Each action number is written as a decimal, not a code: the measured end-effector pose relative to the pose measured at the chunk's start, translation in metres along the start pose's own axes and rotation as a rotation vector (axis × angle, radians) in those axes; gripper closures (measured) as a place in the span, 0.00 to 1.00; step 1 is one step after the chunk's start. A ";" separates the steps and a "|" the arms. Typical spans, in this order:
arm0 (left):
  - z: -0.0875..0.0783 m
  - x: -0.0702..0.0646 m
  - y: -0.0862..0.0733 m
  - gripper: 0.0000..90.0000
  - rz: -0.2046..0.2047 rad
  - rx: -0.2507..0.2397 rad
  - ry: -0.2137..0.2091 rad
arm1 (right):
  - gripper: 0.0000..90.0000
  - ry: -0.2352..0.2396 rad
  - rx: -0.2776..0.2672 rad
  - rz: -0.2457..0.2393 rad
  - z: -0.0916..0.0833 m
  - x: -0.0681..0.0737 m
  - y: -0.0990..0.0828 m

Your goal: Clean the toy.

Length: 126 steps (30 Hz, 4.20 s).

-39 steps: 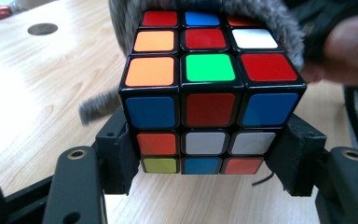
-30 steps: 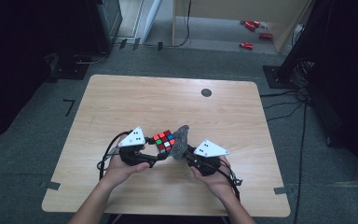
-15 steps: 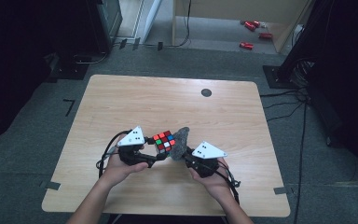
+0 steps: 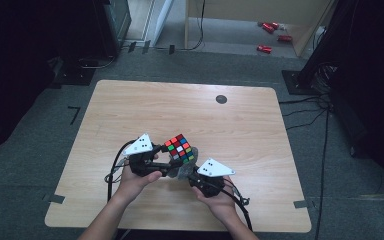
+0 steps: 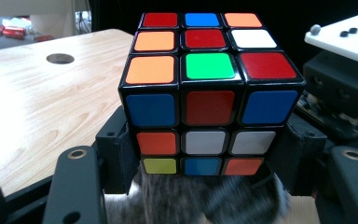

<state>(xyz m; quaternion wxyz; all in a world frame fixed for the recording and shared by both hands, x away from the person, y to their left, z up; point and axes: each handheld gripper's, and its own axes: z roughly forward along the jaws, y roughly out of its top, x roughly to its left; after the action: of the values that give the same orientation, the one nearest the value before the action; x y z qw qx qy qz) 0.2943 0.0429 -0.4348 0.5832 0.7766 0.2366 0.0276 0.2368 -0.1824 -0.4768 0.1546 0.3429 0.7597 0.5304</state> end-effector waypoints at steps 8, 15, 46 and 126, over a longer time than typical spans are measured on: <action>-0.001 0.000 0.000 0.39 0.000 0.002 -0.002 | 0.88 -0.045 0.005 0.016 -0.003 -0.010 0.003; 0.003 -0.003 0.001 0.39 0.009 0.013 -0.002 | 0.88 -0.048 -0.008 0.053 -0.004 -0.010 0.002; 0.002 -0.006 0.004 0.39 -0.004 -0.003 0.006 | 0.87 -0.057 -0.022 0.116 -0.013 -0.023 0.011; 0.005 -0.003 -0.001 0.39 -0.004 0.008 0.077 | 0.87 0.000 0.038 0.031 -0.003 -0.006 0.009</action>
<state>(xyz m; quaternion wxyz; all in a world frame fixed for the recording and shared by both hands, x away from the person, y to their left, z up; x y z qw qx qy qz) 0.2934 0.0373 -0.4366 0.5707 0.7768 0.2603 0.0553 0.2420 -0.1869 -0.4679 0.1398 0.3573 0.7644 0.5181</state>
